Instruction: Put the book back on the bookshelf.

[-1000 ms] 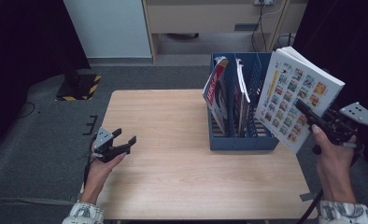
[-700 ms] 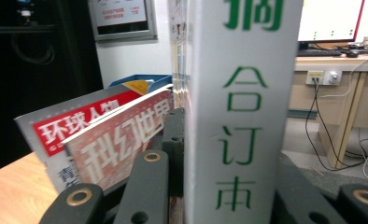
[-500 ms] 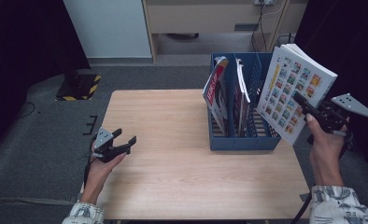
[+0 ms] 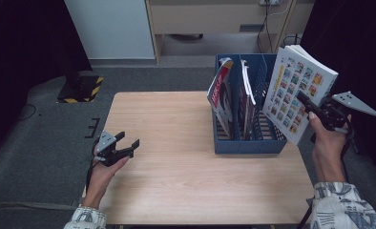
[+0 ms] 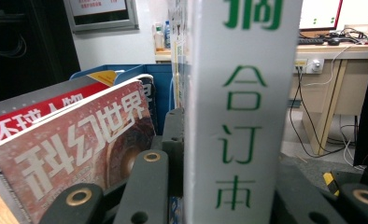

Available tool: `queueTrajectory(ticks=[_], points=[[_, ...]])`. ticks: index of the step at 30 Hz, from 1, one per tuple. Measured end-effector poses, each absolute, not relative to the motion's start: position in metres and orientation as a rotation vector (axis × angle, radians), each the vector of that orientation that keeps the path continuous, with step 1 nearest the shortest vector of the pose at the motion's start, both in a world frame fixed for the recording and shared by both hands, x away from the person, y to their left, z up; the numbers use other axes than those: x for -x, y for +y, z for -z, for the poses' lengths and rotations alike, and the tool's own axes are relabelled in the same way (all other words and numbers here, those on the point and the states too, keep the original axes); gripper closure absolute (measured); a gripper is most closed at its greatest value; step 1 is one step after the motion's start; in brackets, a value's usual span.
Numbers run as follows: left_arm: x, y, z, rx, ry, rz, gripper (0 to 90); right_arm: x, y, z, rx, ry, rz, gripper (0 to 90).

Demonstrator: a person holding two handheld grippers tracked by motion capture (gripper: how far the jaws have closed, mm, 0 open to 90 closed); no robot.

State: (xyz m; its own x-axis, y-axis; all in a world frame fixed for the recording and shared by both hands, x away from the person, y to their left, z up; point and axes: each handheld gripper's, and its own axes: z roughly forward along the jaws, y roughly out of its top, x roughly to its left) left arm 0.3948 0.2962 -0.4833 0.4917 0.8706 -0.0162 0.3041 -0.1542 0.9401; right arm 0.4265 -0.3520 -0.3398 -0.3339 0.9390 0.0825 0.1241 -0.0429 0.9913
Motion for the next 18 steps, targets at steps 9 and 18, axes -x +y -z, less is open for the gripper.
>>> queueTrajectory(ticks=[9,18], points=[[-0.394,0.295,0.483,-1.706,1.006,-0.684,24.6,-0.441,-0.349,0.346,-1.185,1.509,-1.446,74.2],[-0.394,0.295,0.484,-1.706,1.010,-0.681,24.6,-0.453,-0.350,0.353,-1.209,1.498,-1.438,74.2]])
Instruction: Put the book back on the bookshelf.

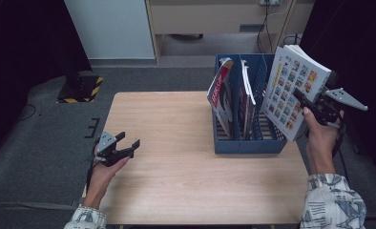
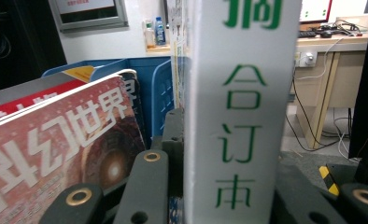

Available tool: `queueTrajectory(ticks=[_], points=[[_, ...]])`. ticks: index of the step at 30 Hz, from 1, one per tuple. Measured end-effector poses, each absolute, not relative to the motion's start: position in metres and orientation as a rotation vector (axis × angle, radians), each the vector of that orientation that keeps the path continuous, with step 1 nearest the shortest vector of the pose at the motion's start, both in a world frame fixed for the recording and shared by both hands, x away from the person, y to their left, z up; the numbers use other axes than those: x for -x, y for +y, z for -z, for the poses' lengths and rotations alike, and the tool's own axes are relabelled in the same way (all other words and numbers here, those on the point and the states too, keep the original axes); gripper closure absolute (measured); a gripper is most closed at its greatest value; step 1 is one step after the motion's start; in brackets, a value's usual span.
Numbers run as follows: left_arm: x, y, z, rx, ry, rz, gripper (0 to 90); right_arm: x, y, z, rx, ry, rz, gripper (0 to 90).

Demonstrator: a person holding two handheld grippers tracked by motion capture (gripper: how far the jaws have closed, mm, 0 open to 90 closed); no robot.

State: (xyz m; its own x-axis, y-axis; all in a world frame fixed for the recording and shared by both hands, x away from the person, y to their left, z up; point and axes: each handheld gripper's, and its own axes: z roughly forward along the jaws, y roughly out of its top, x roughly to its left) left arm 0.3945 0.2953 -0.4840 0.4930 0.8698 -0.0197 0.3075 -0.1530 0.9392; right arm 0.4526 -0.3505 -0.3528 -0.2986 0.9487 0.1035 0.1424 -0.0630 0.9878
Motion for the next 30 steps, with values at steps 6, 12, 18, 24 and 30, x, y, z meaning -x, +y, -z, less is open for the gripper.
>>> queueTrajectory(ticks=[6,12,18,24,30], points=[[-0.395,0.295,0.484,-1.707,1.008,-0.681,24.6,-0.462,-0.348,0.358,-1.217,1.494,-1.437,74.2],[-0.395,0.294,0.485,-1.707,1.009,-0.677,24.6,-0.472,-0.346,0.363,-1.228,1.492,-1.437,74.2],[-0.395,0.294,0.485,-1.709,1.012,-0.676,24.5,-0.479,-0.344,0.366,-1.228,1.479,-1.446,74.2],[-0.394,0.296,0.485,-1.703,1.017,-0.676,24.6,-0.485,-0.340,0.370,-1.237,1.478,-1.439,74.1],[-0.394,0.295,0.485,-1.703,1.014,-0.676,24.6,-0.487,-0.338,0.372,-1.232,1.483,-1.437,74.2]])
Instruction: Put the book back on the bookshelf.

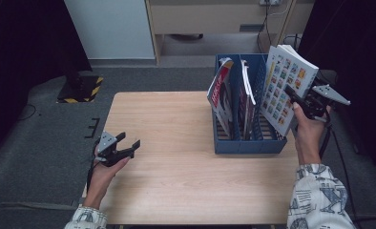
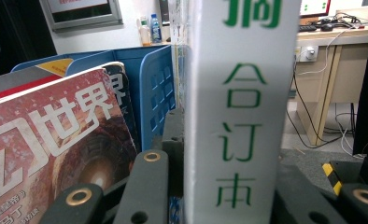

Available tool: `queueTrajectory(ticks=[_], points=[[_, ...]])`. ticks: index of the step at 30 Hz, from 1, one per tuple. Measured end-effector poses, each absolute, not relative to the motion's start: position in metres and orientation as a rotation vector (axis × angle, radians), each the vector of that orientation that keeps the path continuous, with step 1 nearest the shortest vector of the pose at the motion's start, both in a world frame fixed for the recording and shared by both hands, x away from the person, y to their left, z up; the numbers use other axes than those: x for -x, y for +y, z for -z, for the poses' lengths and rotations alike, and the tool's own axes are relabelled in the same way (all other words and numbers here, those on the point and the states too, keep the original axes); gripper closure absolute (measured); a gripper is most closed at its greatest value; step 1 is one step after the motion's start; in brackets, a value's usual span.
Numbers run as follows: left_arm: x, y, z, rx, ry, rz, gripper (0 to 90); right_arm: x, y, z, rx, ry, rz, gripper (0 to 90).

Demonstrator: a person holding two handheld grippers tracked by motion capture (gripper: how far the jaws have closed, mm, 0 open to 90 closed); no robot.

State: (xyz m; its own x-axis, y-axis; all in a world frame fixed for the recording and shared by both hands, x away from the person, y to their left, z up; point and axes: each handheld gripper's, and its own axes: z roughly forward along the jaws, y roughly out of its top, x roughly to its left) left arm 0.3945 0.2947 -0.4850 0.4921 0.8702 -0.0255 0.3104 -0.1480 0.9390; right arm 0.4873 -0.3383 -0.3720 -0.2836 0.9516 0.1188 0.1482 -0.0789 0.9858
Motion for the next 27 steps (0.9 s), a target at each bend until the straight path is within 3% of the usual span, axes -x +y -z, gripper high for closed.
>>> queueTrajectory(ticks=[27], points=[[-0.395,0.293,0.485,-1.704,1.008,-0.674,24.7,-0.494,-0.327,0.386,-1.244,1.474,-1.434,74.2]])
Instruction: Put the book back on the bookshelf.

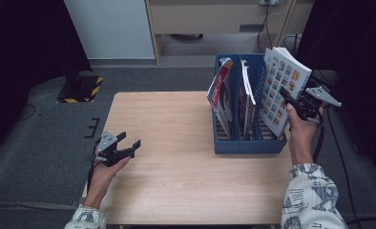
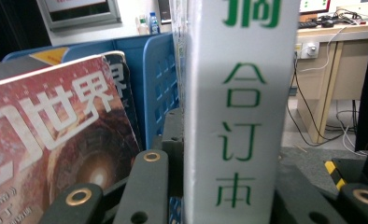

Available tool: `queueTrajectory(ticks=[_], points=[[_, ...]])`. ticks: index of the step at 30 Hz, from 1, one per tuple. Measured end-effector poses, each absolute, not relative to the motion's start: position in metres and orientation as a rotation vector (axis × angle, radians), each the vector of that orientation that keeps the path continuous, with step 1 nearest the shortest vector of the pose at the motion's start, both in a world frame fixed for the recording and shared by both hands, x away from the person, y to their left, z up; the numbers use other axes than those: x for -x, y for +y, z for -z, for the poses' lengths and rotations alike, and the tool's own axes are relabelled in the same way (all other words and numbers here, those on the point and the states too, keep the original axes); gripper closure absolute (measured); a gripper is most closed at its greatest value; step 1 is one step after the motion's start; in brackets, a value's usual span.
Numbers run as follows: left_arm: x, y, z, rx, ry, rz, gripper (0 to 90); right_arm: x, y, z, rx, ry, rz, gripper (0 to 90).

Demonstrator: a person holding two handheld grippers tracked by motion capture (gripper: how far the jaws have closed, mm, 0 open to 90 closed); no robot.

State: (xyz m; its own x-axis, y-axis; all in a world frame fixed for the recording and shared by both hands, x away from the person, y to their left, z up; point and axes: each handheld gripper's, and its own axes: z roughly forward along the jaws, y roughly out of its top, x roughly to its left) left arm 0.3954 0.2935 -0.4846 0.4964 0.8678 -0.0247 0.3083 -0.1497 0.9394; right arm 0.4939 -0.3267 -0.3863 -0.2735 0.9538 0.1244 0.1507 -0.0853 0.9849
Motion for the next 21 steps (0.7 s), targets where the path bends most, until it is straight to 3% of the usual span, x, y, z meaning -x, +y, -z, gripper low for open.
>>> queueTrajectory(ticks=[21], points=[[-0.395,0.294,0.484,-1.697,1.007,-0.680,24.9,-0.495,-0.315,0.409,-1.248,1.513,-1.414,74.1]])
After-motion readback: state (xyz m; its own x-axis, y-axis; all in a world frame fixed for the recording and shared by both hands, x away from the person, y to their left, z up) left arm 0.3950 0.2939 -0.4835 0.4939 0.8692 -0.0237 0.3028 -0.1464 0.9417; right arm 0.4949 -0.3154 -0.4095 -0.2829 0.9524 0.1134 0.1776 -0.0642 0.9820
